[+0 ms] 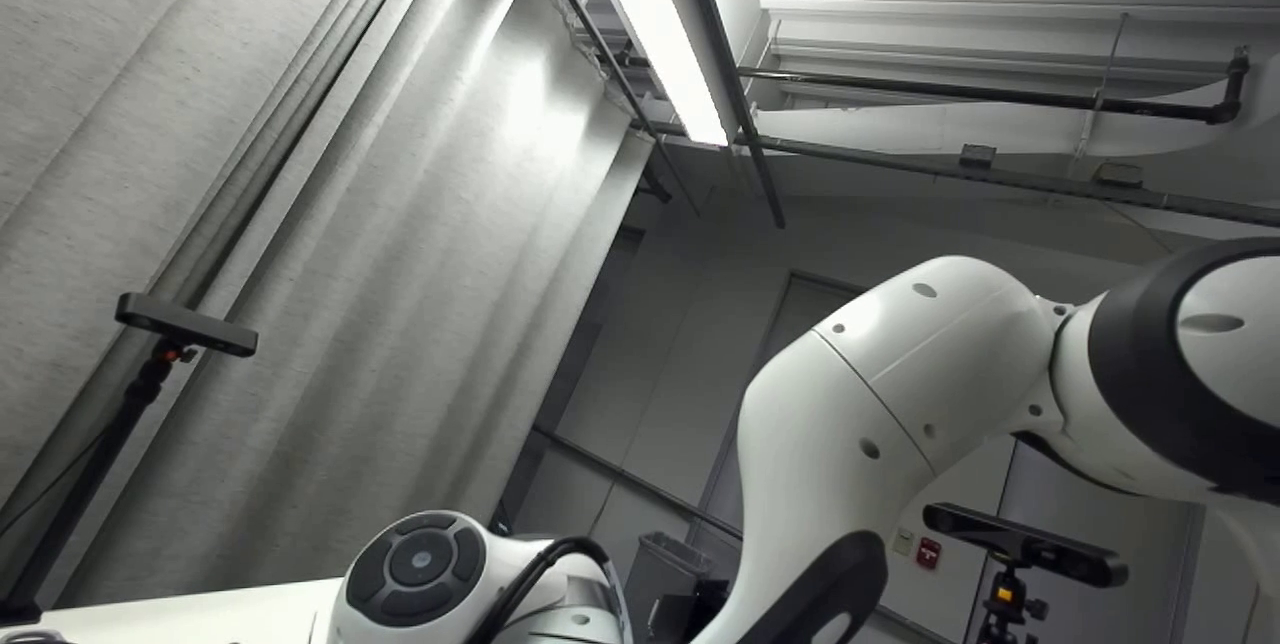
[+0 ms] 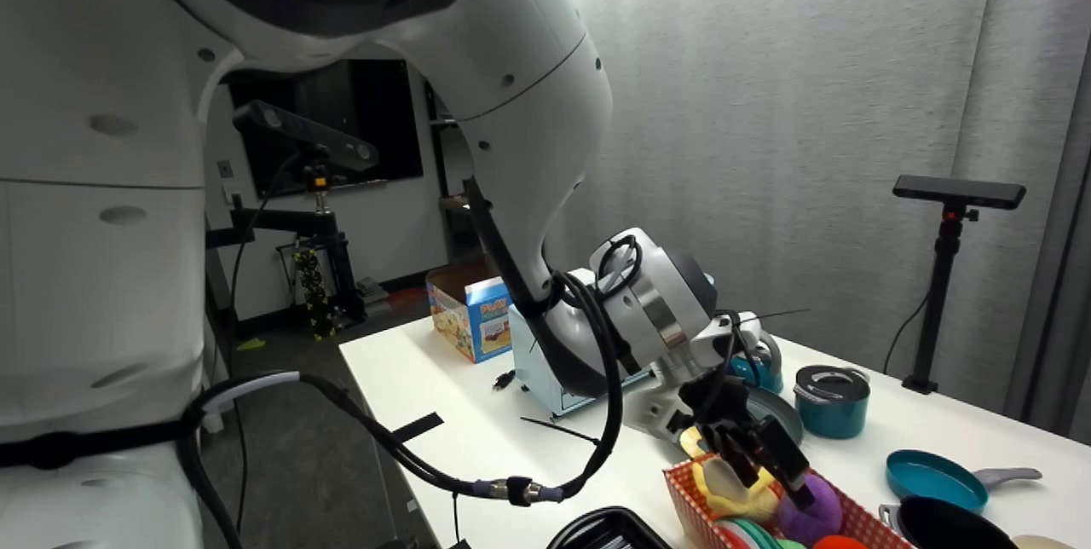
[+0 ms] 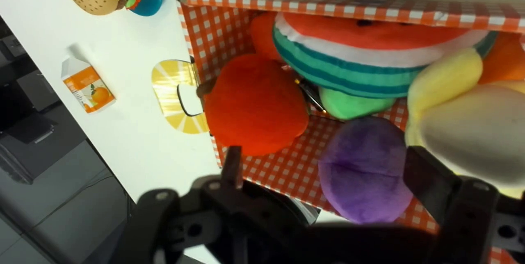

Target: Remove the plush toys from the black tray and place them in the basket

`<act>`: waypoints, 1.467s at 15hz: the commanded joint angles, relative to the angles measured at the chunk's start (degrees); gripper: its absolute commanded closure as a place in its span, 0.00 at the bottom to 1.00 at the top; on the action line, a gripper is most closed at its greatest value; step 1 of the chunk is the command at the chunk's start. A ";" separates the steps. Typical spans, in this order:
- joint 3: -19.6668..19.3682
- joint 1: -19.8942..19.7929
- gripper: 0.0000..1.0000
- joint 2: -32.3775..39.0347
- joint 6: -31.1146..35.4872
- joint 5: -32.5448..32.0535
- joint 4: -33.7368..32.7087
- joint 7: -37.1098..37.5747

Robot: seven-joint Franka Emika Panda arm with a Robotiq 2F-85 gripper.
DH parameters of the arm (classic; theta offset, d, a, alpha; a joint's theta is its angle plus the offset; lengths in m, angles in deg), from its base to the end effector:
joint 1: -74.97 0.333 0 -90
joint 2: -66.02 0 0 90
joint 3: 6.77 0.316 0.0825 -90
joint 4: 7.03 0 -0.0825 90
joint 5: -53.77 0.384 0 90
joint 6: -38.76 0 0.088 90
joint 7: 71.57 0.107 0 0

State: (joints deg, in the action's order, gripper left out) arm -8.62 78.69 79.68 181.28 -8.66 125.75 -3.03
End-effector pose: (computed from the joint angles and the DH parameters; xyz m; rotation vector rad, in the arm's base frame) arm 0.5138 0.0207 0.2321 2.5511 -0.3141 0.4061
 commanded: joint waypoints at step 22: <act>3.25 -1.50 0.00 -17.94 -2.06 36.10 21.28 -15.55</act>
State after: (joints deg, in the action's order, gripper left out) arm -5.69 78.55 62.25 176.45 24.60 145.10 -16.41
